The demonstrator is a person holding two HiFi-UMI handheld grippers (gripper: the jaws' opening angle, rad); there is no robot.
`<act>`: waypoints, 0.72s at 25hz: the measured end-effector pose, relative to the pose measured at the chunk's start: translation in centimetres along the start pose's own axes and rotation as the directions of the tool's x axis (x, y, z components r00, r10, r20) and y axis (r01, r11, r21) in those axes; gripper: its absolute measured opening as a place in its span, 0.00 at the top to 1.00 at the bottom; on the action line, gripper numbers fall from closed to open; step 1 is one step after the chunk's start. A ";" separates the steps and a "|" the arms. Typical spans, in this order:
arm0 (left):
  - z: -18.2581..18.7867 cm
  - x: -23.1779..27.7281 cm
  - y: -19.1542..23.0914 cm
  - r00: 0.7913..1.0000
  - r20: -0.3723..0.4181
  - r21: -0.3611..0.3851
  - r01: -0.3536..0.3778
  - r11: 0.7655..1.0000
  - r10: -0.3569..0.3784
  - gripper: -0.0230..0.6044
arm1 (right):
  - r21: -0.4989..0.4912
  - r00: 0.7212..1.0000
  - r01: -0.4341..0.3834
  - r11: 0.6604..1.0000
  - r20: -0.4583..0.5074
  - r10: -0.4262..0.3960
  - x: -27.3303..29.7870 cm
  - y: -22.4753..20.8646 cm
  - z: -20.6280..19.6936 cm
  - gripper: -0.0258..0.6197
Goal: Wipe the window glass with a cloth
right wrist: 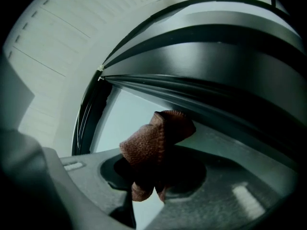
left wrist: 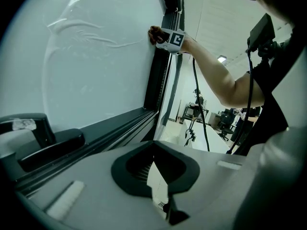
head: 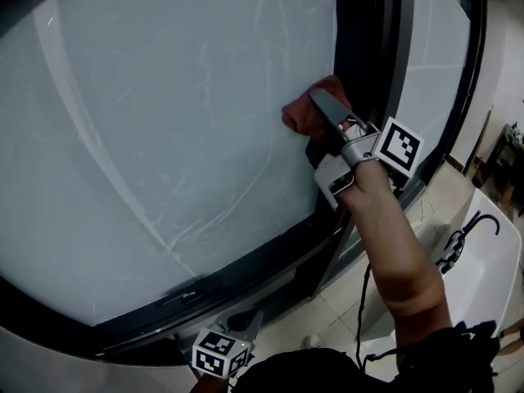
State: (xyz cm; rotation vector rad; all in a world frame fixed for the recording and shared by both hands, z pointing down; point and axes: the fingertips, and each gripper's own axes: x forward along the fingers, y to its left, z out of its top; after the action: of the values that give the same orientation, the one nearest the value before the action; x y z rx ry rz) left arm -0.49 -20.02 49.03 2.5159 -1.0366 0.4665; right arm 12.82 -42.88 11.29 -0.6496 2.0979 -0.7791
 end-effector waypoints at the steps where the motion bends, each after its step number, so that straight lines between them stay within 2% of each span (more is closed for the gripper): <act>1: 0.1 0.0 0.0 1.000 0.003 0.000 -0.002 1.000 0.002 0.94 | -0.004 1.000 -0.014 1.000 0.002 0.014 0.4 0.6 0.3 0.79; 7: -1.0 -0.3 0.9 0.999 0.035 0.028 -0.008 1.000 0.007 0.94 | -0.034 0.997 -0.075 0.997 0.026 0.076 0.1 2.9 0.1 0.79; 15: -0.1 -0.4 0.7 1.000 0.024 0.001 -0.017 1.000 0.017 0.94 | -0.024 0.991 -0.128 0.992 0.035 0.128 0.1 3.3 0.1 0.79; 18: 0.5 -0.3 0.7 1.000 0.014 0.001 -0.014 1.000 0.014 0.94 | -0.026 0.992 -0.116 0.993 0.041 0.117 -1.3 2.4 -1.2 0.79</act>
State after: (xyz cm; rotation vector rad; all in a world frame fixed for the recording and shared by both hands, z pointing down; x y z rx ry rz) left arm -1.12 -20.51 48.58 2.5177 -1.0608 0.4537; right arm 12.15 -39.99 10.78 -0.5460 2.0892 -0.6703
